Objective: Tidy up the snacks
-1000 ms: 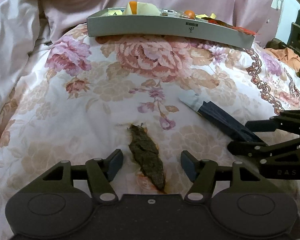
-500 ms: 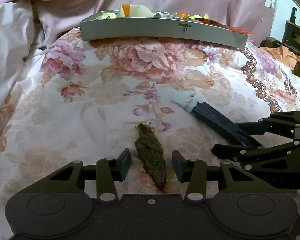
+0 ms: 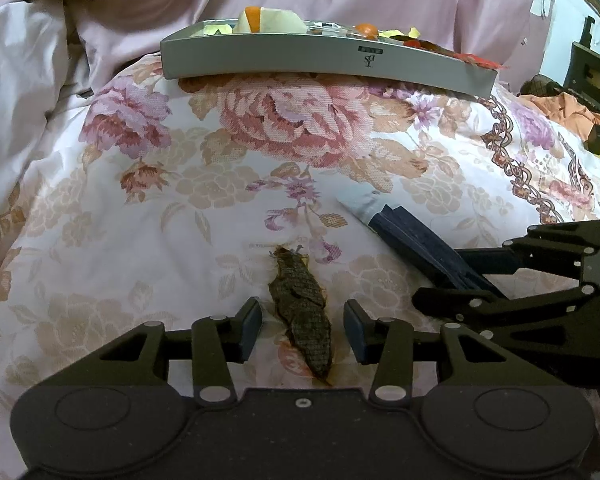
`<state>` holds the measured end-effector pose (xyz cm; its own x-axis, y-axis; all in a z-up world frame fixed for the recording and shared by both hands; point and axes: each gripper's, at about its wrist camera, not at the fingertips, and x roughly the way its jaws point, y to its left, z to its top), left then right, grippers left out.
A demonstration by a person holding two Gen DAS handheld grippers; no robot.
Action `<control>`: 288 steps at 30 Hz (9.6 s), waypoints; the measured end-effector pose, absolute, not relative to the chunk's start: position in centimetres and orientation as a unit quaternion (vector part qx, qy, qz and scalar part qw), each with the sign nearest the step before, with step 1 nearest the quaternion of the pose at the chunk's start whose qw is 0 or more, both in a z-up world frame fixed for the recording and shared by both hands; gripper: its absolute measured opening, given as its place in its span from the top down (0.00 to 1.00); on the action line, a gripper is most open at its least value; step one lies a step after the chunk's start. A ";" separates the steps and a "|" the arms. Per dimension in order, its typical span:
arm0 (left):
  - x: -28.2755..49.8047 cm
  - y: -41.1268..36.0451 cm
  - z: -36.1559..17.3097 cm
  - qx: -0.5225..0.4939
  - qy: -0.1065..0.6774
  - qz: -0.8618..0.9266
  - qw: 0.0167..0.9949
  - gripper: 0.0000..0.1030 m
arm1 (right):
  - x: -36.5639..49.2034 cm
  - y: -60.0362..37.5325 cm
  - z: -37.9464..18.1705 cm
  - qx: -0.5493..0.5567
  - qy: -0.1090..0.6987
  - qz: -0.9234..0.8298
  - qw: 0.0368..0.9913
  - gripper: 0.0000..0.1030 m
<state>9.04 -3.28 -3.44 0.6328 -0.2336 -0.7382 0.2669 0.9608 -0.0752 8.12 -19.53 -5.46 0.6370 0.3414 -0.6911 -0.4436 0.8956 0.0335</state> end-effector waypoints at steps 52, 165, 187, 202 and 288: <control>7.3 -3.2 -0.7 -0.044 0.300 -0.142 0.942 0.56 | 3.1 -19.2 -3.3 -0.269 0.200 0.162 0.928 0.73; 16.6 -6.3 14.3 -0.057 0.169 -0.021 0.984 0.01 | 15.9 -27.1 11.2 0.046 0.120 0.102 0.986 0.00; 6.8 -3.4 13.4 -0.037 0.150 -0.005 0.988 0.01 | 6.5 -24.0 11.9 0.016 0.083 0.097 0.992 0.00; 1.4 -1.2 11.7 -0.034 0.142 0.000 0.989 0.01 | 2.9 -23.1 10.8 0.020 0.110 0.104 0.988 0.00; 2.3 0.6 2.8 -0.017 0.231 -0.030 0.972 0.01 | 1.8 -19.6 0.9 0.002 0.196 0.023 0.980 0.00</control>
